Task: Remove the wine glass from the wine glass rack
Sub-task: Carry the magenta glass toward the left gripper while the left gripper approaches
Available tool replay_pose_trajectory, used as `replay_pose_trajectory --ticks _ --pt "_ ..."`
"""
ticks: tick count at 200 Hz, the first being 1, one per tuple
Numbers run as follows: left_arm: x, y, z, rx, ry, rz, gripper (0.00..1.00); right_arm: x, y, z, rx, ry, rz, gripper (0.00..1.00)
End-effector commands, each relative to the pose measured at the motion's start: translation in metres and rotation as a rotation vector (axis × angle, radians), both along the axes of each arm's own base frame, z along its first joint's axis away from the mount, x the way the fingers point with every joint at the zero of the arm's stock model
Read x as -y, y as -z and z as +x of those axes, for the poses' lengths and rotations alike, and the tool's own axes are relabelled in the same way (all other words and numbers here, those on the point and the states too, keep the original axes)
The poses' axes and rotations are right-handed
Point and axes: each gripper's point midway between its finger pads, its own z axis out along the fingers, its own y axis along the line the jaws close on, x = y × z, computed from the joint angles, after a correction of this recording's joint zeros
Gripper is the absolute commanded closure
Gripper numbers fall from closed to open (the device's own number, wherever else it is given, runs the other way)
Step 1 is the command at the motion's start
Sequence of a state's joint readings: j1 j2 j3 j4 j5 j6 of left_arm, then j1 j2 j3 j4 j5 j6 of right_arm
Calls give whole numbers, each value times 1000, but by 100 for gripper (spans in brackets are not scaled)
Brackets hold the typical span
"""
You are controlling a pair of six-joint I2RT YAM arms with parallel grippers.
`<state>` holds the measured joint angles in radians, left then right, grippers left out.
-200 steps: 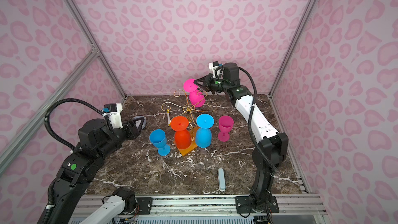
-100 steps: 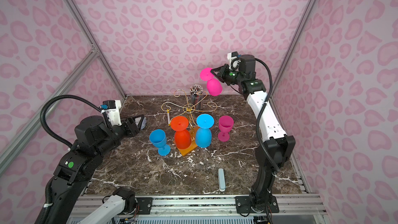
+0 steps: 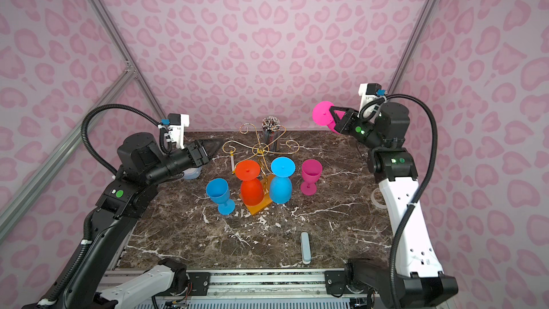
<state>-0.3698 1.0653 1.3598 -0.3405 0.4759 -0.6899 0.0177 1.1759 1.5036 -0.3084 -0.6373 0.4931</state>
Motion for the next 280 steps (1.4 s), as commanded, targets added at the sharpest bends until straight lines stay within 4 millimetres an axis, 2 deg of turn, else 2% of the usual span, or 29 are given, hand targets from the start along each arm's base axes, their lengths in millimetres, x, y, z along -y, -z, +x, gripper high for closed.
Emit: replay_pose_trajectory --ticks 1,32,63,105,135,161,182,205,237,280 --pt "14 -29 1 18 53 -120 43 4 4 -15 114 21 -175 100" --pt "36 -30 11 -36 108 -181 43 -2 12 -42 194 -31 -295 100" --pt "71 -44 3 -43 241 -212 42 -18 14 -76 362 -141 -377 100" --pt "114 -41 -2 -73 375 -221 42 -36 16 -110 496 -261 -446 100" --pt "142 -42 -16 -78 481 -214 42 -49 14 -127 569 -328 -485 100" --pt "165 -27 -31 -83 554 -180 42 -68 17 -138 578 -423 -502 100" --pt "174 -21 -37 -90 584 -177 42 -85 23 -144 587 -485 -543 100" --pt "178 -27 -46 -63 610 -180 42 -96 23 -149 621 -508 -567 100" --pt "181 -28 -53 -48 629 -175 42 -104 21 -151 637 -539 -574 100" --pt "181 -24 -51 -56 618 -173 43 -104 18 -156 655 -545 -581 100"
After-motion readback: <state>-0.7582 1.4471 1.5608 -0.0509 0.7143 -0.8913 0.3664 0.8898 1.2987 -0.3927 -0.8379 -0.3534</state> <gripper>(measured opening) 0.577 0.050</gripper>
